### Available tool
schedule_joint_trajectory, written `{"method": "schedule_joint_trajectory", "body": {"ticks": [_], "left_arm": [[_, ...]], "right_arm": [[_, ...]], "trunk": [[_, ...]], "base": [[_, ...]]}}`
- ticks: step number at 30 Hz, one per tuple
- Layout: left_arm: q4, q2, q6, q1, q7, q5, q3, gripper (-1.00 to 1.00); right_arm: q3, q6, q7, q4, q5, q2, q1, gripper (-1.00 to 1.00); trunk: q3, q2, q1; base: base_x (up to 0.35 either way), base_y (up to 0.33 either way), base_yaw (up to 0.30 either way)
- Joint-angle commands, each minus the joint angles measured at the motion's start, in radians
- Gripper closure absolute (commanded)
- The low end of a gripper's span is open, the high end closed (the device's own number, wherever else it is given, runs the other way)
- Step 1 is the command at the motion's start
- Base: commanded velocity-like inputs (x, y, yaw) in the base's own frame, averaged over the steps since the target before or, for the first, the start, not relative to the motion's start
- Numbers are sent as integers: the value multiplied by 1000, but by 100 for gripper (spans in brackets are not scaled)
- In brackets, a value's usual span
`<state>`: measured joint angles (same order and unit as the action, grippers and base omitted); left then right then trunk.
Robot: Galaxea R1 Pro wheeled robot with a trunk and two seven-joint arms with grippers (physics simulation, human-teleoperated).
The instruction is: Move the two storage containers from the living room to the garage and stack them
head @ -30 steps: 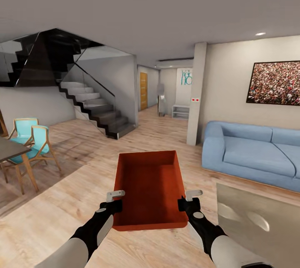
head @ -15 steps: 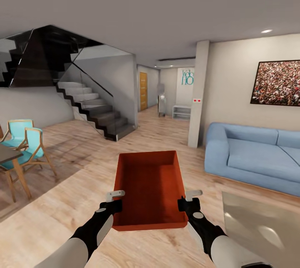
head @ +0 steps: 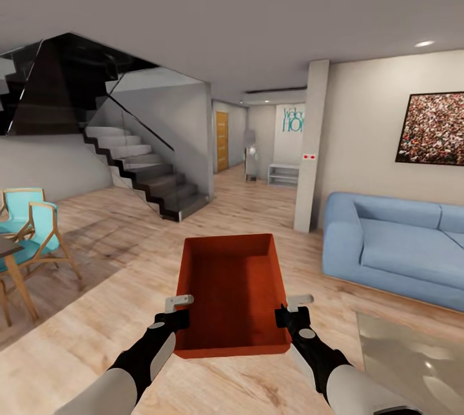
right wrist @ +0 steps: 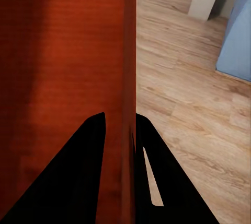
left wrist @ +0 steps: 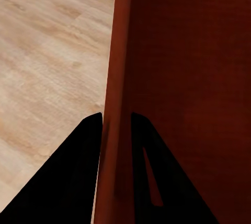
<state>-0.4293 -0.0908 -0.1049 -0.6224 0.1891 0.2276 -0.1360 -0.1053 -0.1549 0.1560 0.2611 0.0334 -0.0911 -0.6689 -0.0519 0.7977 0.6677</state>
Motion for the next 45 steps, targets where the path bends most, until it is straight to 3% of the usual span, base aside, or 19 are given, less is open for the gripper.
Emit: {"method": "schedule_joint_trajectory", "body": {"ticks": [1,22,45], "left_arm": [[-5,13,40,0,72,-11,42,100],[-6,13,40,0,73,-11,42,100],[-6,13,40,0,73,-13,42,100]], "right_arm": [[15,2,-8,-2,-39,0,-1,100],[15,2,-7,-2,-39,0,1,100],[15,2,-3,-2,-41,-1,1,100]], "trunk": [[-2,1,1],[-2,1,1],[-2,1,1]], "base": [[322,74,0],[322,75,-5],[322,75,-236]]}}
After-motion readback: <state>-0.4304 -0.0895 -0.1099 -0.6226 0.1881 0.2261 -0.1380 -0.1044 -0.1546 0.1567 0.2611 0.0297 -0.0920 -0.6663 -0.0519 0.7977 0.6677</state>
